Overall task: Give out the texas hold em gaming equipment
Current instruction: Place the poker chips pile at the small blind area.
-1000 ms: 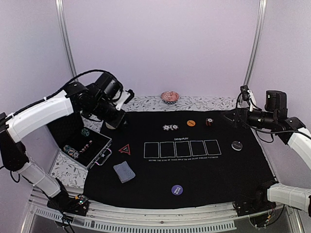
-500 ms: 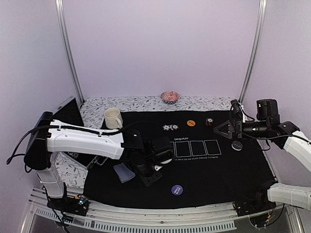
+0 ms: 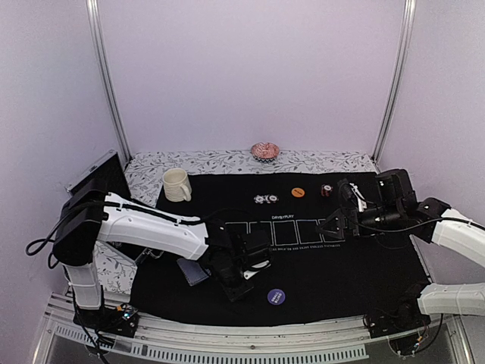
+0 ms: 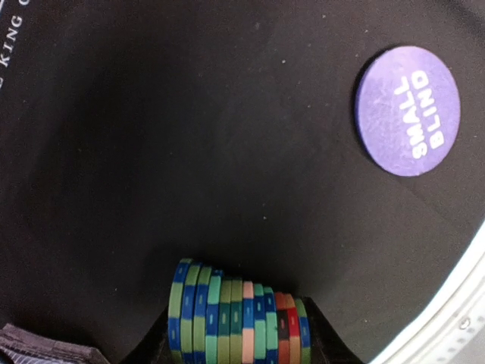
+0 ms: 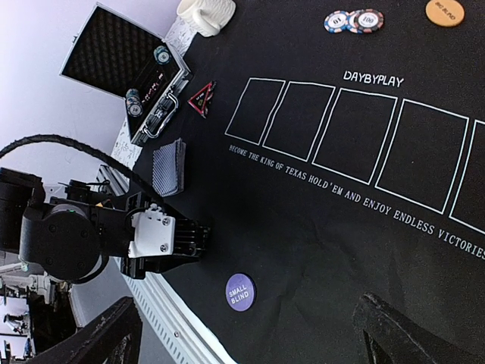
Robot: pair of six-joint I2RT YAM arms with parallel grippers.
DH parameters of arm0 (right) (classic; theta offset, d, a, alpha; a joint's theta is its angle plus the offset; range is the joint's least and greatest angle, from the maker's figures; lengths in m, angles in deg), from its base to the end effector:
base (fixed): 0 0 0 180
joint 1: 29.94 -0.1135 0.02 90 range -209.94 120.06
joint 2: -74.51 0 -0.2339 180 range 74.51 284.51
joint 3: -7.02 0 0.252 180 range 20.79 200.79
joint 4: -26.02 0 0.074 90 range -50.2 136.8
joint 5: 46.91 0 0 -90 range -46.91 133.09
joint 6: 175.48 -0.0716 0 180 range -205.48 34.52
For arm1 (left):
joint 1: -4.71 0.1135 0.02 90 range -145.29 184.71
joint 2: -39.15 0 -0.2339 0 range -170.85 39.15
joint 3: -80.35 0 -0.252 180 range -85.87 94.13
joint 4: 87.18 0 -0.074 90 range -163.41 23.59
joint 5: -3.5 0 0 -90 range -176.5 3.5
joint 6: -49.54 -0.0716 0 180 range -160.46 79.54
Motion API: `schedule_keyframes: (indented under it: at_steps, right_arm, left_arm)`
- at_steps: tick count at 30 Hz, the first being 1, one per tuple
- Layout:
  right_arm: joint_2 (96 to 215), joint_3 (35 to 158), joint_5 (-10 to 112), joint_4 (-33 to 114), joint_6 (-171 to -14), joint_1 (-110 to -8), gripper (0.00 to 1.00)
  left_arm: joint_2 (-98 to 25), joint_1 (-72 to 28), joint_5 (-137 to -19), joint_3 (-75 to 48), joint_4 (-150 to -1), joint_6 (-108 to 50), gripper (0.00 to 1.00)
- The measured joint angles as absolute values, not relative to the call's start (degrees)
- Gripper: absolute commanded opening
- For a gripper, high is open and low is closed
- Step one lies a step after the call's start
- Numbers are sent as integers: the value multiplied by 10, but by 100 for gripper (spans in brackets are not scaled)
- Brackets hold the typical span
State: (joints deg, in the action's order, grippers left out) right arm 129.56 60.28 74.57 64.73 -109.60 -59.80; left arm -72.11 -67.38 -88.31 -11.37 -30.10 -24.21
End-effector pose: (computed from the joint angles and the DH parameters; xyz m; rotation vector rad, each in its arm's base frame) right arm 0.1900 0.1522 0.2096 -0.4286 2.3647 1.0972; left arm 0.1135 -0.3437 0.0897 1.3972 2.6453 -0.1474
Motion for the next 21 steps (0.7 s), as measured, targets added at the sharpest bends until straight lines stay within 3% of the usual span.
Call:
schedule_keyframes:
  at_steps: [9,21]
  right_arm:
    - [1304,601,718,642,-1124,-630,100]
    - [1320,601,702,637,-1131,-630,100]
  left_arm:
    - [-720,-671,-880,-122,-311,-264,46]
    - [-719,-666,-866,-140,-335,-285,48]
